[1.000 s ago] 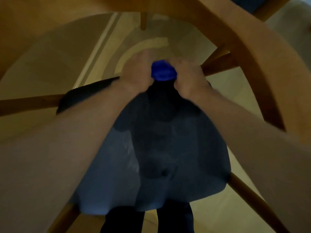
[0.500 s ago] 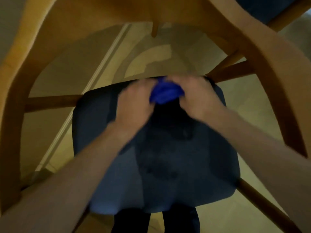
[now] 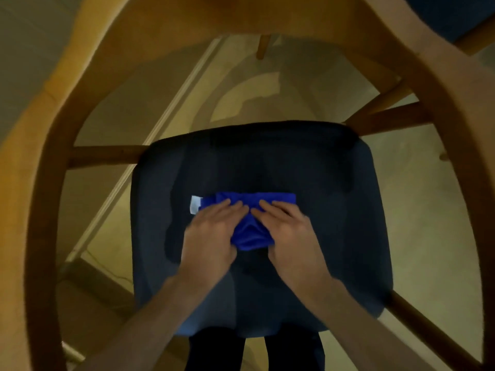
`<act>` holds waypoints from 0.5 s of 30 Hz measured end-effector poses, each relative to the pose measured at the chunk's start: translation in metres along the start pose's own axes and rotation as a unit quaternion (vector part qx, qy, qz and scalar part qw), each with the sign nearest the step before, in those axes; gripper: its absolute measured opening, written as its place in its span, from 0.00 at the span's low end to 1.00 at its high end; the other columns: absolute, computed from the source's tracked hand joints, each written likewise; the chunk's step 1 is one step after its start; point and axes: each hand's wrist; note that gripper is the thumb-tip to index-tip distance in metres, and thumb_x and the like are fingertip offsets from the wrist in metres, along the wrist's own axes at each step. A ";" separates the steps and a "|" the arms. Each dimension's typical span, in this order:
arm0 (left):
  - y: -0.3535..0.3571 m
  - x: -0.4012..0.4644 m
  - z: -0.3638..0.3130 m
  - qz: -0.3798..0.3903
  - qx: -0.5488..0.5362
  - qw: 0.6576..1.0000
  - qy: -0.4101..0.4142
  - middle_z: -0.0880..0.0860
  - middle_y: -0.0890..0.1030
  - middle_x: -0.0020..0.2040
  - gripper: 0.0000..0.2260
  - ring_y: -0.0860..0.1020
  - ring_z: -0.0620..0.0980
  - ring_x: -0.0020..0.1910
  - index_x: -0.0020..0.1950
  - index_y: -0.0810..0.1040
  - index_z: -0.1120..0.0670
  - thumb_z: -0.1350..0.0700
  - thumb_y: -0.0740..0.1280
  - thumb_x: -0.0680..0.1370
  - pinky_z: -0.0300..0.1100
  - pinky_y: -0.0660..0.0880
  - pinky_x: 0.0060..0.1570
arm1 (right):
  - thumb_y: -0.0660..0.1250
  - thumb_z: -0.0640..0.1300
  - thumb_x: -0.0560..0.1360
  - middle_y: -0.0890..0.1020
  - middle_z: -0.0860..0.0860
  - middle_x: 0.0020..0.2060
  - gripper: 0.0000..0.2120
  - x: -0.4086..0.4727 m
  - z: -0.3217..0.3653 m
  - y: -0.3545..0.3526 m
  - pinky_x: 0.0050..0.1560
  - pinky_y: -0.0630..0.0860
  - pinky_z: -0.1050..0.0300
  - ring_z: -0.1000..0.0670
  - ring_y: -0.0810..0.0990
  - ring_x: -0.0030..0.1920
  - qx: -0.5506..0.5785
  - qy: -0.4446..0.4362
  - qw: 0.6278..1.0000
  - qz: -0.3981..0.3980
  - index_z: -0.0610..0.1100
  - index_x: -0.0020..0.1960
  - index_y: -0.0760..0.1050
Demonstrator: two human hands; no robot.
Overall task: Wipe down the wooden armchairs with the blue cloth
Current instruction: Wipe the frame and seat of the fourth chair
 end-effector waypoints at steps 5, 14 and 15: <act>-0.043 0.066 0.015 -0.018 0.032 0.999 0.017 0.51 0.82 0.56 0.25 0.79 0.57 0.55 0.63 0.77 0.45 0.62 0.67 0.68 0.50 0.77 0.52 | 0.64 0.29 0.66 0.82 0.45 0.57 0.26 0.064 0.004 -0.050 0.53 0.77 0.42 0.39 0.77 0.57 0.033 -0.058 0.994 -0.085 0.43 0.61 0.80; -0.034 0.115 0.034 -0.093 0.077 0.991 -0.057 0.53 0.81 0.56 0.19 0.78 0.56 0.56 0.60 0.78 0.53 0.66 0.63 0.71 0.49 0.74 0.47 | 0.63 0.37 0.75 0.76 0.52 0.65 0.19 0.140 0.015 -0.028 0.54 0.67 0.50 0.47 0.69 0.66 -0.080 -0.018 0.991 -0.108 0.49 0.65 0.74; -0.027 0.098 0.030 -0.122 0.076 0.988 -0.060 0.53 0.81 0.56 0.19 0.78 0.55 0.57 0.60 0.79 0.53 0.66 0.65 0.71 0.50 0.77 0.45 | 0.64 0.36 0.75 0.75 0.54 0.67 0.21 0.122 0.015 -0.020 0.52 0.65 0.50 0.48 0.68 0.67 -0.067 -0.015 0.989 -0.130 0.49 0.66 0.75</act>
Point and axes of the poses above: each hand's wrist, its own x-axis towards the middle knuckle, its own y-axis out of the palm, z = x × y
